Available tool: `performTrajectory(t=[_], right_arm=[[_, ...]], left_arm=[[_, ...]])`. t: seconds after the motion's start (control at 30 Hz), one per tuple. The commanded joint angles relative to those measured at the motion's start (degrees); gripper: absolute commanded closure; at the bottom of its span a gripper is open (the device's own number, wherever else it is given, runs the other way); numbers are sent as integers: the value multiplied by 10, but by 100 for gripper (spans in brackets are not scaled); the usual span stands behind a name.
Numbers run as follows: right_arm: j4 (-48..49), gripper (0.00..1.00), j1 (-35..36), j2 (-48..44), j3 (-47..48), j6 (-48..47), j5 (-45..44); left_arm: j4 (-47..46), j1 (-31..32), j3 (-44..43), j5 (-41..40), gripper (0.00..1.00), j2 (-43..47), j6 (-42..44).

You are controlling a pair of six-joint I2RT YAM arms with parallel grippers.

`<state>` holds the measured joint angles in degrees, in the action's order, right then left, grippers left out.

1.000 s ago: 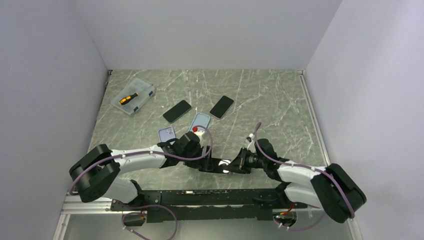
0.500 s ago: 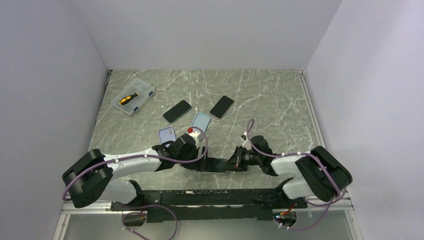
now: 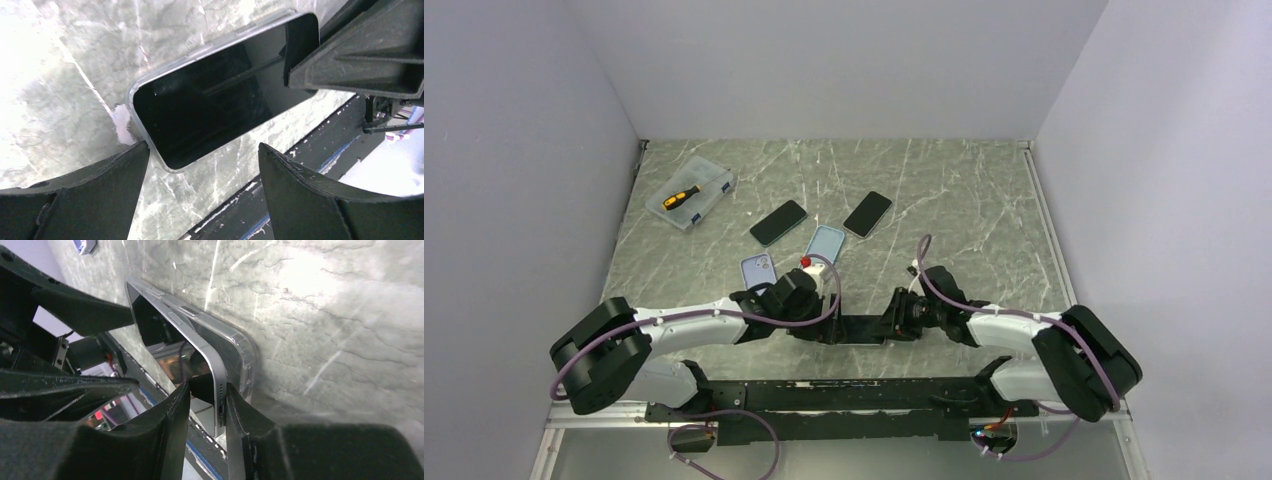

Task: Put the phone into the phone case

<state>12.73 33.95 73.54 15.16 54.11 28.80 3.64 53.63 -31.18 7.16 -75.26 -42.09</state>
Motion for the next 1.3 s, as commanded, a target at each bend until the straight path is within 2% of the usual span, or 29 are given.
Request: performTrajectory(t=[0.0,0.37,0.83,1.07,1.27], right_arm=[[-131,67,1,-31,27,-50,-102],[-255,62,5,-89,93,-94,-150],[-363,60,30,-104,177,-138,-218],[-372,71,35,-90,178,-152,-249],[-359,74,40,-78,171,-152,-250]], left_arm=[[-19,12,5,43,14,-6,-22],[-24,11,6,43,14,-6,-24],[-31,12,2,46,14,-12,-23],[-21,11,-26,43,15,-35,-8],[-5,11,-56,40,16,-52,4]])
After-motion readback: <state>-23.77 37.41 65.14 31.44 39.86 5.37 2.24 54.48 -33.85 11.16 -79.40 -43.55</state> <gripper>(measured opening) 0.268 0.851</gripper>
